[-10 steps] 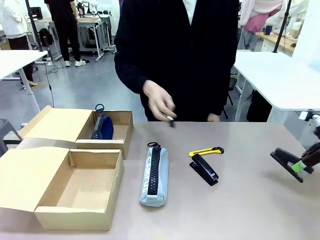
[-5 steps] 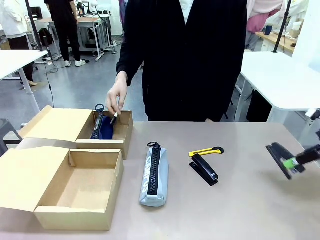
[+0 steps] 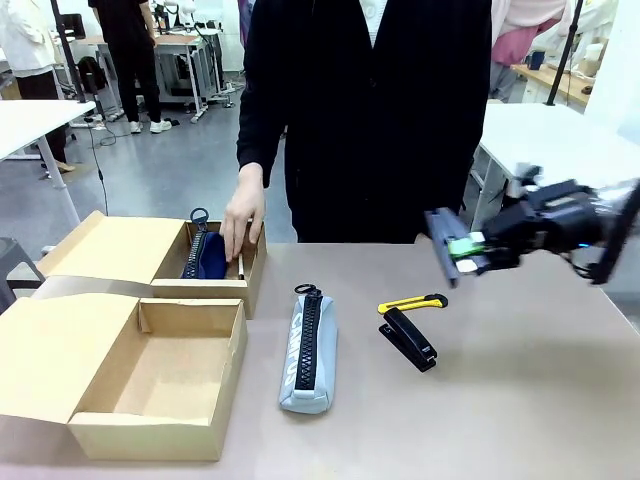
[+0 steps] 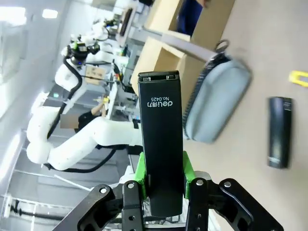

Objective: Place items inside the box.
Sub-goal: Pick up a Pencil pouch or Stapler and place it inside the Mailer Box closest to the robot.

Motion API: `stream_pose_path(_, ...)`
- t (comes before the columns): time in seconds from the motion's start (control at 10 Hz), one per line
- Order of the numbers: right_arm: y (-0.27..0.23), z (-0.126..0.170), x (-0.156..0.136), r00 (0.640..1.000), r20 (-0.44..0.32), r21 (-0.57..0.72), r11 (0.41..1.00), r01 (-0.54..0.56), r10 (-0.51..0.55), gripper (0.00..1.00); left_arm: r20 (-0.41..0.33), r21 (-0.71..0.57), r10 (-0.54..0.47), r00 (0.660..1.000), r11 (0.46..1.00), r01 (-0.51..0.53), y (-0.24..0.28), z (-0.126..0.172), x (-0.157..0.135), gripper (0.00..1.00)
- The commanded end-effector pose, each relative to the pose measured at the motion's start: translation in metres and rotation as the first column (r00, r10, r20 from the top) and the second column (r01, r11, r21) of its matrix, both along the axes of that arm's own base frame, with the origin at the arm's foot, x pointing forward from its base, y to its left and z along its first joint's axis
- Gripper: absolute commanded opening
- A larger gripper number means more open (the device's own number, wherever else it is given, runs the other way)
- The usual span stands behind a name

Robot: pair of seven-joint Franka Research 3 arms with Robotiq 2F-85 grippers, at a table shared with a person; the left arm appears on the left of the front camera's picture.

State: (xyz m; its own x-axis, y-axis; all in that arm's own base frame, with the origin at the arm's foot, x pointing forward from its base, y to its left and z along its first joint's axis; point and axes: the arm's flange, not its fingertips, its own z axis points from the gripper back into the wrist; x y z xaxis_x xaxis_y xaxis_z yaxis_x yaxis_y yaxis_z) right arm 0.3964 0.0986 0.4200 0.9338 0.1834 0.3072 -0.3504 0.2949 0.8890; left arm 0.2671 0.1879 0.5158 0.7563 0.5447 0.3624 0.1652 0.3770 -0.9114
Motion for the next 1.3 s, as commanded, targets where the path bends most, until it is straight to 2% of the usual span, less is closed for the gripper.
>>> stream_pose_path(0.0, 0.100, 0.002, 0.000, 0.999, -0.014, -0.169, 0.985, -0.040, 0.038, 0.31, 0.034, -0.009, 0.001, 0.999, 1.000, -0.001, -0.001, 0.001, 0.000, 1.00)
stream_pose_path(0.2, 0.208, -0.013, -0.015, 0.993, 0.029, -0.237, 0.966, -0.106, 0.116, 0.31, 0.034, -0.009, 0.001, 0.999, 1.000, -0.001, -0.001, 0.001, 0.000, 1.00)
stream_pose_path(0.3, 0.242, -0.020, -0.031, 0.980, 0.106, -0.275, 0.952, -0.134, 0.168, 0.31, 0.034, -0.009, 0.001, 0.999, 1.000, -0.001, -0.001, 0.001, 0.000, 1.00)
stream_pose_path(0.4, 0.260, -0.028, -0.045, 0.959, 0.146, -0.296, 0.935, -0.194, 0.245, 0.31, 0.034, -0.009, 0.001, 0.999, 1.000, -0.001, -0.001, 0.001, 0.000, 1.00)
stream_pose_path(0.5, 0.224, -0.014, -0.048, 0.985, 0.053, -0.240, 0.959, -0.148, 0.165, 0.31, 0.034, -0.009, 0.001, 0.999, 1.000, -0.001, -0.001, 0.001, 0.000, 1.00)
stream_pose_path(1.0, 0.226, -0.018, -0.042, 0.985, 0.058, -0.247, 0.958, -0.144, 0.163, 0.31, 0.034, -0.009, 0.001, 0.999, 1.000, -0.001, -0.001, 0.001, 0.000, 1.00)
stream_pose_path(1.1, 0.249, -0.009, -0.044, 0.997, -0.068, -0.302, 0.951, -0.066, 0.047, 0.31, 0.034, -0.009, 0.001, 0.999, 1.000, -0.001, -0.001, 0.001, 0.000, 1.00)
stream_pose_path(1.2, 0.273, 0.005, -0.048, 0.988, -0.145, -0.336, 0.942, -0.005, -0.046, 0.31, 0.034, -0.009, 0.001, 0.999, 1.000, -0.001, -0.001, 0.001, 0.000, 1.00)
